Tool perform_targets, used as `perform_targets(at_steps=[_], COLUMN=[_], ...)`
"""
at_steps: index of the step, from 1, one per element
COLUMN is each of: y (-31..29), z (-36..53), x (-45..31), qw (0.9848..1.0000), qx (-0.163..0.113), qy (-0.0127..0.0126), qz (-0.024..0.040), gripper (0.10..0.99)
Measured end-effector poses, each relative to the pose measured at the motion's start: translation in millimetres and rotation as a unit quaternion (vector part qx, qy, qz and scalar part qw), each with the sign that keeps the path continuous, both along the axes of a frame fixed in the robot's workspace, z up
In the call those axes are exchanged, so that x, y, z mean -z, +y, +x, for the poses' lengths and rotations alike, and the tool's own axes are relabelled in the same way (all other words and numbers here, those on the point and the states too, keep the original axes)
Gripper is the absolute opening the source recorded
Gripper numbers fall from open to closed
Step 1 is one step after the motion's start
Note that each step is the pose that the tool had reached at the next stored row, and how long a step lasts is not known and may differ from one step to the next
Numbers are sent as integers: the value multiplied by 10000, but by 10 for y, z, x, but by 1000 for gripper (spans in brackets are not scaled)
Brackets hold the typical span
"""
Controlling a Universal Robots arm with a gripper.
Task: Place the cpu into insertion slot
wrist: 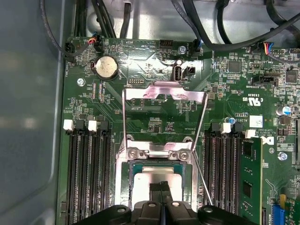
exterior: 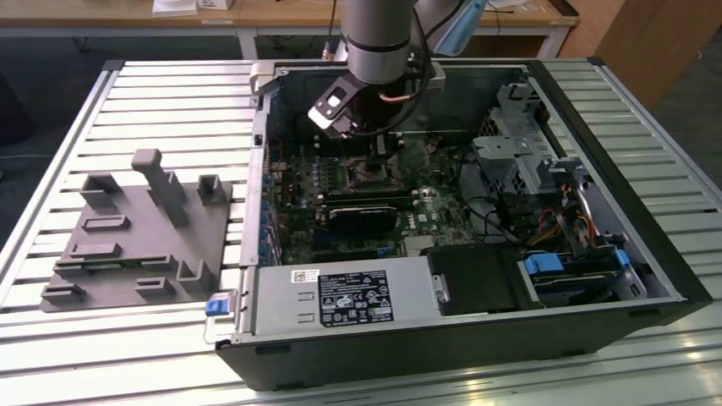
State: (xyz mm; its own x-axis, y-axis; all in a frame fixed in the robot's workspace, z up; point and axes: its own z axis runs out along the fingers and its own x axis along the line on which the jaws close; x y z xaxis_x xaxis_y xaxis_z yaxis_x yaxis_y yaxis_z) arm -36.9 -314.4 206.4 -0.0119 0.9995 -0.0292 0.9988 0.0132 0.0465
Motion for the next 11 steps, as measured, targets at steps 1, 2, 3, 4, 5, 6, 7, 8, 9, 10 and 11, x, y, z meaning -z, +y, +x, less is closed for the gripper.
perform_targets(at_steps=[1, 2, 3, 4, 5, 6, 7, 8, 9, 10, 11], y=[-1, -1, 0, 0, -1, -1, -1, 0, 0, -1, -1], z=[0, -1, 0, 0, 0, 0, 0, 0, 1, 0, 0], x=[-3, -7, -9, -12, -15, -18, -21, -26, -29, -33, -38], qw=[10000, 10000, 10000, 10000, 10000, 10000, 10000, 10000, 10000, 10000, 10000], qx=[0, 0, 0, 0, 0, 0, 0, 0, 0, 0, 0], qy=[1, 1, 1, 1, 1, 1, 1, 1, 1, 1, 1], qz=[0, 0, 1, 2, 3, 3, 3, 3, 3, 2, 3], gripper=[106, 106, 106, 106, 106, 106, 106, 106, 106, 106, 106])
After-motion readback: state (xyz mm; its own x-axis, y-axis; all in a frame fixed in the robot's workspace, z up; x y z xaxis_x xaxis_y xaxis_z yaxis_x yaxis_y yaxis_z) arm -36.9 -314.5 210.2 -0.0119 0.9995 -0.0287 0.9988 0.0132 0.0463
